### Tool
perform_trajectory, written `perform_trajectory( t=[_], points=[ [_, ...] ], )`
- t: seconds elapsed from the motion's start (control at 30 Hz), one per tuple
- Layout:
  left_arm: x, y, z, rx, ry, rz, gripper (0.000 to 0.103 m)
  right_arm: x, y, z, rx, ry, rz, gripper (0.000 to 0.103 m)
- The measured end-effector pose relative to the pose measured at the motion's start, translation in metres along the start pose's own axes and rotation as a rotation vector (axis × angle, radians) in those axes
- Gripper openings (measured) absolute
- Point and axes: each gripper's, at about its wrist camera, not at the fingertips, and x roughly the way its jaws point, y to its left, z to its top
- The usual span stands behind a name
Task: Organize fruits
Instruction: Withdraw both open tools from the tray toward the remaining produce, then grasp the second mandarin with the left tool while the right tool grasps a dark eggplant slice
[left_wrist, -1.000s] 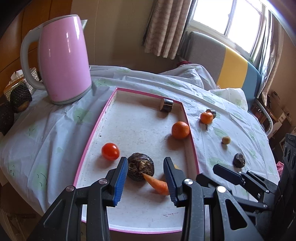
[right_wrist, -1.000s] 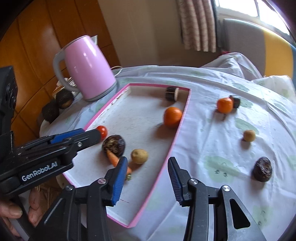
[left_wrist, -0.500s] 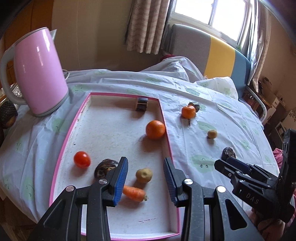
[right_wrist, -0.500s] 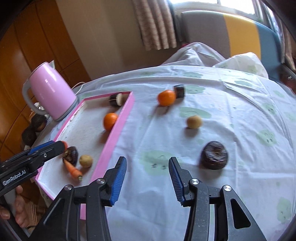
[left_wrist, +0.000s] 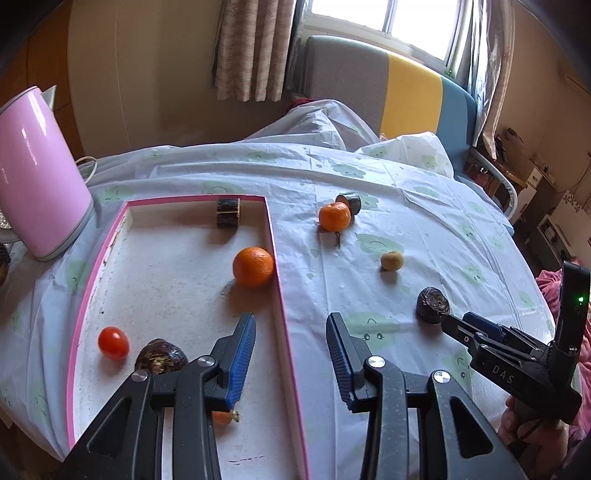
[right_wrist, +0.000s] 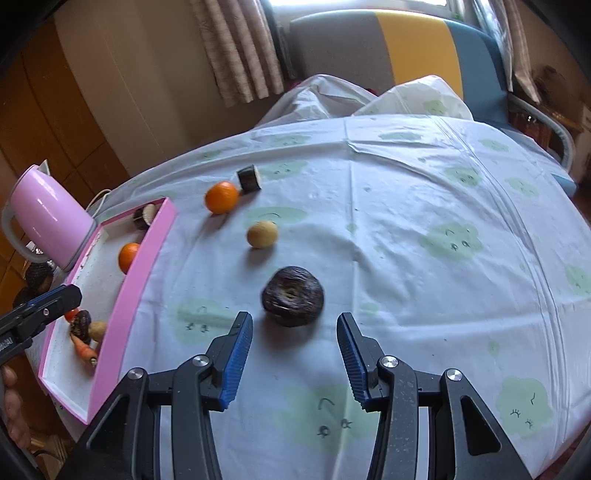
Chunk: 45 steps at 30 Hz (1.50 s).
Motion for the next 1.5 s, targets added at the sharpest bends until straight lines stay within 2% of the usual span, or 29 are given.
perform_trajectory(
  t=[0.3, 0.63, 1.13, 1.37, 1.5],
  points=[
    [0.020, -0.013, 0.011, 0.023, 0.040, -0.009, 0.040, 0.015, 0.005, 0.004, -0.046, 0.004, -0.015, 0.055],
    [0.052, -0.028, 0.047, 0.005, 0.071, -0.044, 0.040, 0.028, 0.005, 0.011, -0.068, -0.004, -0.024, 0.055],
    [0.117, -0.047, 0.092, 0.005, 0.117, -0.044, 0.040, 0.044, -0.002, 0.049, -0.053, -0.035, 0.008, 0.055],
    [0.139, -0.050, 0.102, 0.010, 0.116, -0.065, 0.043, 0.063, 0.001, 0.086, -0.065, -0.043, 0.052, 0.037],
    [0.149, -0.047, 0.107, 0.004, 0.118, -0.061, 0.043, 0.077, 0.007, 0.111, -0.070, -0.041, 0.102, 0.036]
  ],
)
